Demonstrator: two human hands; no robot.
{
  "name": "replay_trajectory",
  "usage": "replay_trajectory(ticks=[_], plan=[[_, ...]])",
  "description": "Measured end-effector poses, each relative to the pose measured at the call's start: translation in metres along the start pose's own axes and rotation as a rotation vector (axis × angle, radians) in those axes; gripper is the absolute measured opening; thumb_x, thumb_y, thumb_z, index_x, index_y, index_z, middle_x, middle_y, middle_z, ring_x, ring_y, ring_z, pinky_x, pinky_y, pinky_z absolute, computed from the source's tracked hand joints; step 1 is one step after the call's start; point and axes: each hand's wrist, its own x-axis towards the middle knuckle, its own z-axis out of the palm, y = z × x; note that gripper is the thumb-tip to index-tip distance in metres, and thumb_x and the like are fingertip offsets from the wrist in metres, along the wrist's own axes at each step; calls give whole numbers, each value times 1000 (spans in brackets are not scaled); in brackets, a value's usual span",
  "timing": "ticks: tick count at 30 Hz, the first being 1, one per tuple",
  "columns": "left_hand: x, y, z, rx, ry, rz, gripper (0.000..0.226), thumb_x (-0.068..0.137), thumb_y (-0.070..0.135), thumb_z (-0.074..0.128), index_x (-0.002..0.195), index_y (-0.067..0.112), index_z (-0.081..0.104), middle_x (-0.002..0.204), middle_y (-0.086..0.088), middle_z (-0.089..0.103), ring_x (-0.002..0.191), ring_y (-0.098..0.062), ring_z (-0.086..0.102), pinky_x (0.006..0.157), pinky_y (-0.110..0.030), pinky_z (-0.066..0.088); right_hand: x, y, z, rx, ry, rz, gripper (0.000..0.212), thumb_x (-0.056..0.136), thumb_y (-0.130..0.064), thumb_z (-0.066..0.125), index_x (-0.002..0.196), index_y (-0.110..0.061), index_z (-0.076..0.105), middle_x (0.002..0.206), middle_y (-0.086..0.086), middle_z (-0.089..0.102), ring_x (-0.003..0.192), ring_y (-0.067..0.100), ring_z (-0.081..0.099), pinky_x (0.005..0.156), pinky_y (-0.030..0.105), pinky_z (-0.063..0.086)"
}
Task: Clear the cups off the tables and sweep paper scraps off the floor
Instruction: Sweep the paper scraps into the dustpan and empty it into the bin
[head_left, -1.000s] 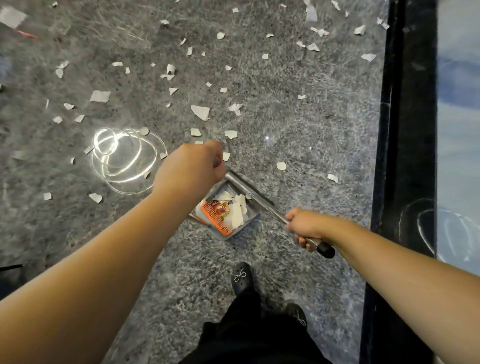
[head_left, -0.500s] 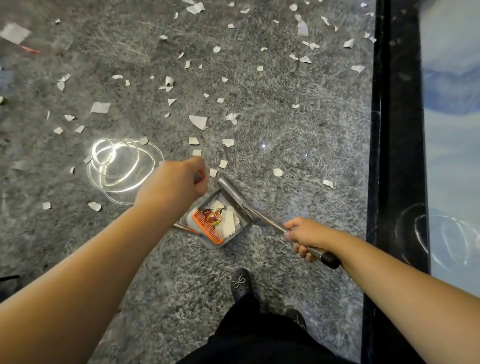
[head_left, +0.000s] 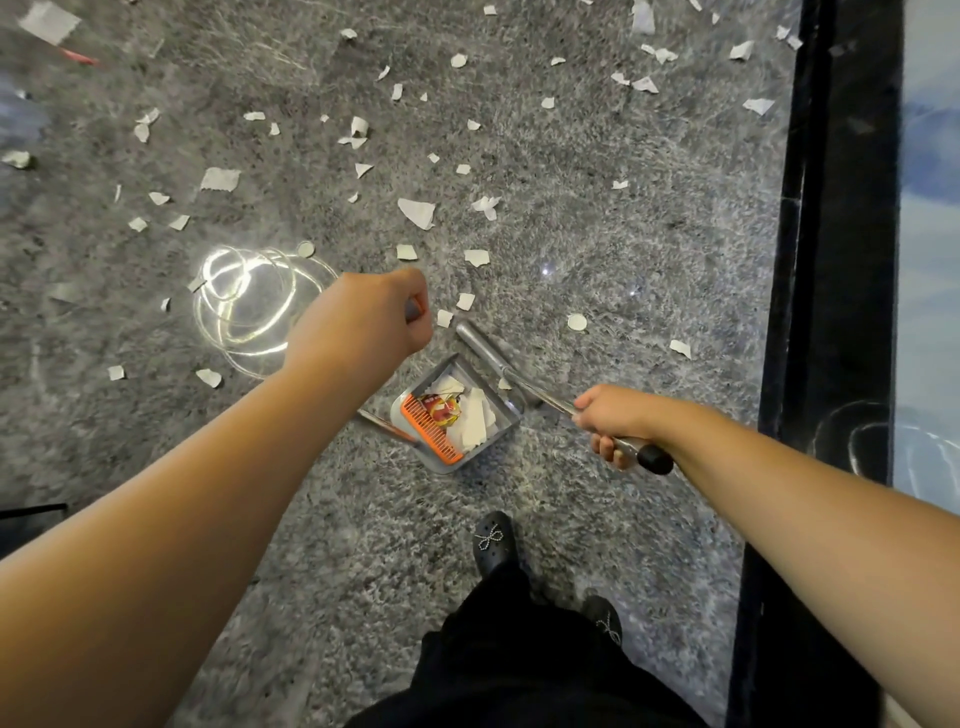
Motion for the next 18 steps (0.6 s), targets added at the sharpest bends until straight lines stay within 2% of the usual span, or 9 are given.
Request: replay_trajectory(ticks=[4, 6, 10, 12, 14, 18], plan=[[1, 2, -1, 9, 3, -6, 11, 90, 32, 60, 83, 27, 55, 59, 4, 57, 62, -25, 59, 55, -41, 57, -10, 3, 2, -47, -71, 5, 38, 100, -10, 38, 137, -18, 40, 54, 0, 48, 35, 6, 40, 37, 17, 37], [-1, 1, -1, 2, 12, -1, 10, 90, 31, 60, 83, 26, 54, 58, 6, 55, 60, -23, 59, 54, -40, 56, -17, 9, 4, -34, -80, 4, 33, 100, -12, 40, 133, -15, 44, 47, -3, 49, 35, 5, 41, 37, 17, 37], [-7, -1, -2, 19, 47, 1, 9, 89, 30, 61, 84, 25, 56, 57, 4, 53, 55, -21, 54, 47, -28, 45, -35, 24, 4, -11, -10, -17, 25, 99, -16, 45, 121, -26, 47, 62, 3, 52, 35, 6, 44, 38, 19, 38], [-9, -1, -3, 21, 39, -18, 9, 88, 33, 60, 82, 26, 56, 60, 1, 56, 58, -23, 56, 50, -31, 49, -41, 29, 1, 11, 12, -31, 24, 99, -17, 46, 120, -27, 47, 65, 5, 52, 35, 7, 45, 39, 19, 39], [-11, -1, -2, 17, 24, -25, 10, 88, 34, 60, 81, 27, 57, 62, 1, 58, 59, -24, 57, 53, -34, 52, -44, 33, -3, 32, 31, -36, 27, 99, -16, 46, 124, -26, 45, 65, 7, 52, 35, 8, 45, 40, 20, 39], [-7, -1, -1, 20, -19, -31, 11, 87, 31, 61, 79, 28, 54, 61, 2, 56, 59, -24, 56, 53, -32, 50, -34, 31, -10, 95, 75, -31, 39, 99, -14, 45, 136, -22, 38, 60, 7, 48, 34, 10, 41, 41, 20, 35]])
